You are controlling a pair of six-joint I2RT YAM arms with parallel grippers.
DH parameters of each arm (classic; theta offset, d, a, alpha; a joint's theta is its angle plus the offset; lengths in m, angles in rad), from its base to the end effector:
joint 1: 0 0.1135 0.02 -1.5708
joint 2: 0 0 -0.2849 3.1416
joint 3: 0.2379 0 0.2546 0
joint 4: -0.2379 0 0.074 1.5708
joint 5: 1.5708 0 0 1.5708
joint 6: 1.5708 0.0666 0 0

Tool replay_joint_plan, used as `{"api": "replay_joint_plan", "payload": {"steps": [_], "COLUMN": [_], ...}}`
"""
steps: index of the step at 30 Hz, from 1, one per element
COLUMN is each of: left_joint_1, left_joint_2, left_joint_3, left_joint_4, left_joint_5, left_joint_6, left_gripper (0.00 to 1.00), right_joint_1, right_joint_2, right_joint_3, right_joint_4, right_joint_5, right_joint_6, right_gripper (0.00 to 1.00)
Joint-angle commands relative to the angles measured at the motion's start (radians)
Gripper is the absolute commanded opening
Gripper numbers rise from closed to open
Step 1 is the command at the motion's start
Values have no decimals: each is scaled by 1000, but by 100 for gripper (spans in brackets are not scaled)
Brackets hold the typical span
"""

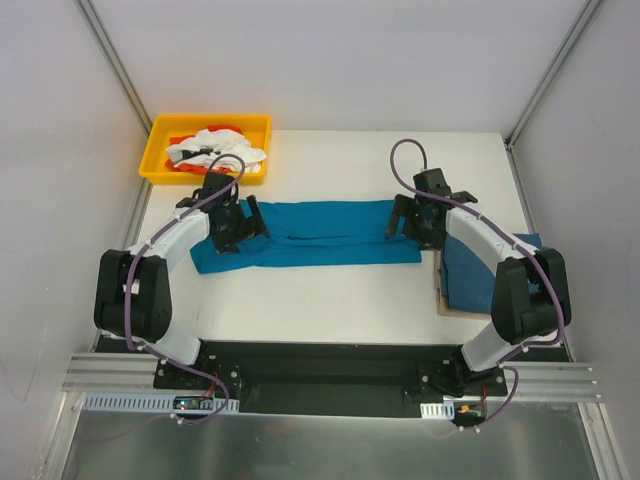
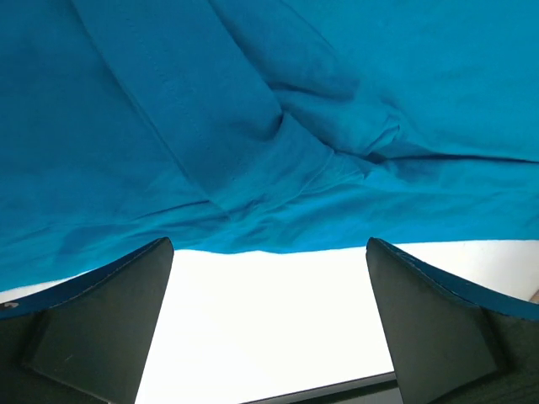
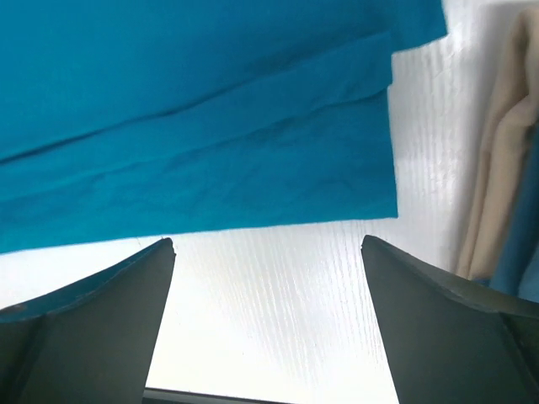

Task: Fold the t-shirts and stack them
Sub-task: Fold the other side of the tshirt into a rectangle

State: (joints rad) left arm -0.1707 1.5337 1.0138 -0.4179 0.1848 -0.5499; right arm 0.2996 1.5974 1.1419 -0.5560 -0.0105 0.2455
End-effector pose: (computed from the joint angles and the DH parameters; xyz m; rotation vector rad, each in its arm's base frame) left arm 0.3295 -0.0692 0.2149 -0.4068 2.5331 -0.5185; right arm 0.3349 0.1042 0.2242 -0.0741 2.5964 0.2139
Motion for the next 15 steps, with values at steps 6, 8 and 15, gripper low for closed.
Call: {"api": "replay_joint_plan", "payload": {"steps": [6, 8, 15], "left_joint_1": [-7, -6, -7], "left_joint_2": [117, 141, 210], "left_joint_3": [42, 65, 156], "left_joint_4": [148, 168, 246], "left_joint_5": [62, 93, 143], "left_joint_6": [-54, -68, -113], "left_gripper": [99, 99, 99], "right_joint_1": [9, 9, 9], "right_joint_2": [-158, -168, -203], "right_joint_3": [-65, -71, -94], "right_joint_4": [34, 27, 30], "right_joint_5": [-8, 3, 61], "right_joint_6": [-25, -23, -23], "right_gripper": [97, 97, 97]}}
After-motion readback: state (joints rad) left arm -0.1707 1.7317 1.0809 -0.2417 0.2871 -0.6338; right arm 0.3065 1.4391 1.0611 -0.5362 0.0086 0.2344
